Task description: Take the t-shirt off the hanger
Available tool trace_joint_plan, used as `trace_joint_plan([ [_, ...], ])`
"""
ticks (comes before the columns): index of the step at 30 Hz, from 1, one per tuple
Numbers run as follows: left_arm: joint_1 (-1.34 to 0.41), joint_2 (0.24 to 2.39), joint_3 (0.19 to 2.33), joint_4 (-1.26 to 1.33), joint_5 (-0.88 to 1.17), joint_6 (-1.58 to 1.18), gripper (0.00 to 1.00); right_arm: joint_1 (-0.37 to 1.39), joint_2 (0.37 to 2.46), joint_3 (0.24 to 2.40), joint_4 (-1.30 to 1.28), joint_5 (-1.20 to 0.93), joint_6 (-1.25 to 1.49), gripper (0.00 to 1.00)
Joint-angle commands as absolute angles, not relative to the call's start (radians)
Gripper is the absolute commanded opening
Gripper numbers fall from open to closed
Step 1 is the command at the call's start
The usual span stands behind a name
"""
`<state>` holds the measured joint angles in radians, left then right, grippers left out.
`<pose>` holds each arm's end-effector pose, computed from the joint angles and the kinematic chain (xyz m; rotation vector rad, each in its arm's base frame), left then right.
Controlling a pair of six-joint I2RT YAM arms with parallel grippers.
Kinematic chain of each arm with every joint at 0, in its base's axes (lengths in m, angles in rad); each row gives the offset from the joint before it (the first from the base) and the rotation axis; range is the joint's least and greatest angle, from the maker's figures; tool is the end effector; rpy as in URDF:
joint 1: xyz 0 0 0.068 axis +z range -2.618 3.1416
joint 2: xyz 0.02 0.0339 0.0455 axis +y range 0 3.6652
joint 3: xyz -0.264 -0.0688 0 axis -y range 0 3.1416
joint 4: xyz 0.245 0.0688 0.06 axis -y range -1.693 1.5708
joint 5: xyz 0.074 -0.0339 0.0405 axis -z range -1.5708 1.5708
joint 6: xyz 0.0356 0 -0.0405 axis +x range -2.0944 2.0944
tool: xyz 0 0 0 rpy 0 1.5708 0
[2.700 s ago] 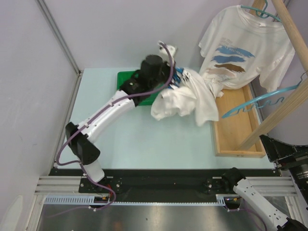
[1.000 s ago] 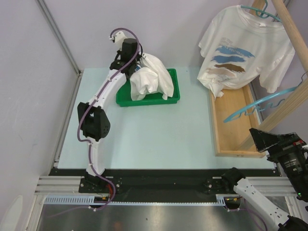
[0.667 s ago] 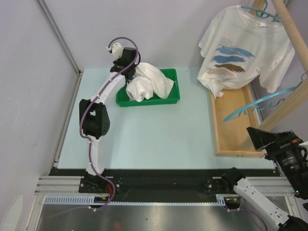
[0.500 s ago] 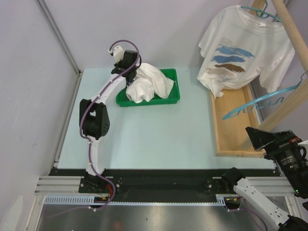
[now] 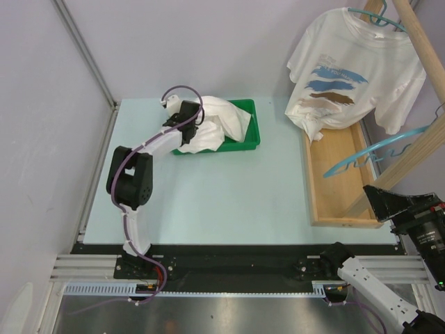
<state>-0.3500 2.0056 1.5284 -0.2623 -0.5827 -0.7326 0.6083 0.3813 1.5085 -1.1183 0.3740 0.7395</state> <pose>0.4323 -0.1369 0.2238 -0.6883 2.0571 0.0636 -0.0475 -0.0489 0.4597 0.4061 1.5627 0.7641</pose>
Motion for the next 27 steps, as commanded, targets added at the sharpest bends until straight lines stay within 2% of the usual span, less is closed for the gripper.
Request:
trace_joint_plan([
  [1,-0.357,1.951,1.488,-0.189,-0.439,-0.651,0.0,0.617,0.388,1.509,-1.127,0.344,0.726,1.0],
  [4,-0.357,2.014,1.555,-0.222,-0.365,-0.574,0.0,0.617,0.391,1.508,-1.137,0.325,0.713,1.0],
  [7,-0.354,2.022,1.548,-0.195,-0.319,-0.528,0.06,0.62,0.396,1.526,-1.153,0.314,0.687,1.0],
  [10,-0.35,1.924,1.473,-0.146,-0.325,-0.5,0.31,0.626,0.408,1.555,-1.155,0.284,0.652,1.0],
  [11,-0.35,1.883,1.451,-0.135,-0.333,-0.492,0.47,0.629,0.414,1.563,-1.158,0.263,0.643,1.0],
  [13,-0.35,1.789,1.419,-0.139,-0.351,-0.462,0.6,0.635,0.422,1.578,-1.164,0.233,0.621,1.0],
  [14,-0.35,1.766,1.422,-0.164,-0.359,-0.454,0.75,0.635,0.432,1.588,-1.163,0.195,0.597,1.0],
  [17,-0.35,1.671,1.443,-0.251,-0.361,-0.431,0.87,0.634,0.445,1.606,-1.17,0.126,0.539,1.0],
  [22,-0.354,1.465,1.358,-0.279,-0.194,-0.41,0.94,0.62,0.477,1.617,-1.141,-0.023,0.471,0.99],
  [25,-0.394,1.329,1.29,-0.262,-0.071,-0.402,0.95,0.52,0.543,1.638,-1.141,-0.283,0.388,1.0],
  [27,-0.419,1.246,1.241,-0.265,-0.026,-0.406,0.95,0.358,0.606,1.658,-1.146,-0.423,0.318,1.0],
])
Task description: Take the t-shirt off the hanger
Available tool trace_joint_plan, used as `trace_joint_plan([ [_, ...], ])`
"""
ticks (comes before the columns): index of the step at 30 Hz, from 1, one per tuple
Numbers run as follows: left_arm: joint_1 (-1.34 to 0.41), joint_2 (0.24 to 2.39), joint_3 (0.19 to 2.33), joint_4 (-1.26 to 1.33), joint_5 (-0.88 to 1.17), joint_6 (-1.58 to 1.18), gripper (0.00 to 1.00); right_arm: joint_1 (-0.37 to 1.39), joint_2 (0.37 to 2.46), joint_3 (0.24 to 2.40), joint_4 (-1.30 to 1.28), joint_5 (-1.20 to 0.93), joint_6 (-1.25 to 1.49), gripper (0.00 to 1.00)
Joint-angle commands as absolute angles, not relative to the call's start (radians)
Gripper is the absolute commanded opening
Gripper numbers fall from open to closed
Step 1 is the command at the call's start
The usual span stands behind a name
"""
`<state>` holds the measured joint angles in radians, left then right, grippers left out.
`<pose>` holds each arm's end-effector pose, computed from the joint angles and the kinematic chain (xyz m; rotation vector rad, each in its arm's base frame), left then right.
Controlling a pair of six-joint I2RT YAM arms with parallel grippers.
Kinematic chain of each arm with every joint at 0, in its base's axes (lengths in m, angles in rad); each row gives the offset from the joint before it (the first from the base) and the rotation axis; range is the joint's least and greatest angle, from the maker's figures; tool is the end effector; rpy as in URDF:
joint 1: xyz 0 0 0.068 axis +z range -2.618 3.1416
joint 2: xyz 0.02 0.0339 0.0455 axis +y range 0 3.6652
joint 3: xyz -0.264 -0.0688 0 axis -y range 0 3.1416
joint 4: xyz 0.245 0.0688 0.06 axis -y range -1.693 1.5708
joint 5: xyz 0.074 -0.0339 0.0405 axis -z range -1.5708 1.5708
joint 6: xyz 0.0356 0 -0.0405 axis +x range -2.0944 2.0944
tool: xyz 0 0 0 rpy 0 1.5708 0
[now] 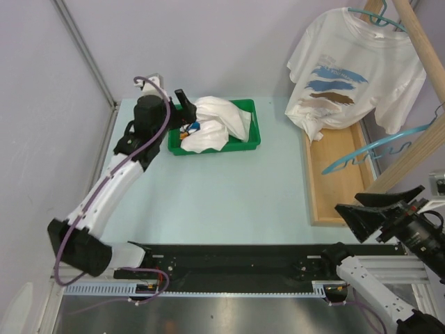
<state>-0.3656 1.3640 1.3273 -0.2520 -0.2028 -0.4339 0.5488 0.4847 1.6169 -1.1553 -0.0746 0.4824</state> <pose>0.2988 -0.1067 0.3918 -0.2051 1.8582 -0.3666 -0.0478 -0.0261 0.4813 -0.1157 1.6578 0.8540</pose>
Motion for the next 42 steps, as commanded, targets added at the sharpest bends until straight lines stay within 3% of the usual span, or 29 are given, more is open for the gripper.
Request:
trace_joint_plan([
  [1,-0.442,1.223,1.227,-0.271,-0.008,-0.407,0.94,0.291,0.623,1.664,-1.137,-0.581,0.302,1.0],
  [10,-0.508,0.862,0.893,-0.224,0.044,-0.52,0.92,-0.015,0.753,1.591,-0.718,-0.854,0.596,1.0],
  [15,-0.506,0.818,0.885,-0.294,0.048,-0.459,0.92,-0.011,0.888,1.675,-0.701,-0.827,0.626,1.0],
  [17,-0.508,0.805,0.882,-0.302,0.04,-0.45,0.92,0.066,0.937,1.709,-0.727,-0.792,0.591,1.0],
  [19,-0.508,0.784,0.871,-0.292,0.046,-0.457,0.92,0.168,0.956,1.718,-0.739,-0.639,0.563,1.0],
  [20,-0.508,0.779,0.855,-0.284,0.048,-0.465,0.92,0.308,0.969,1.717,-0.736,-0.59,0.554,1.0],
  [22,-0.508,0.773,0.844,-0.264,0.069,-0.482,0.92,0.525,1.049,1.758,-0.784,-0.322,0.493,1.0],
  [23,-0.508,0.775,0.842,-0.262,0.077,-0.486,0.92,0.751,1.077,1.778,-0.799,-0.201,0.462,1.0],
  [24,-0.508,0.775,0.842,-0.265,0.081,-0.488,0.92,0.837,1.141,1.831,-0.824,0.039,0.424,1.0],
  [26,-0.509,0.756,0.841,-0.273,0.077,-0.488,0.92,0.952,1.199,1.87,-0.815,0.167,0.405,1.0],
  [33,-0.508,0.655,0.787,-0.287,0.072,-0.506,0.92,0.969,1.46,2.032,-0.733,0.539,0.376,1.0],
  [42,-0.508,0.568,0.707,-0.25,0.092,-0.528,0.92,0.902,1.794,2.281,-0.75,0.796,0.301,1.0],
])
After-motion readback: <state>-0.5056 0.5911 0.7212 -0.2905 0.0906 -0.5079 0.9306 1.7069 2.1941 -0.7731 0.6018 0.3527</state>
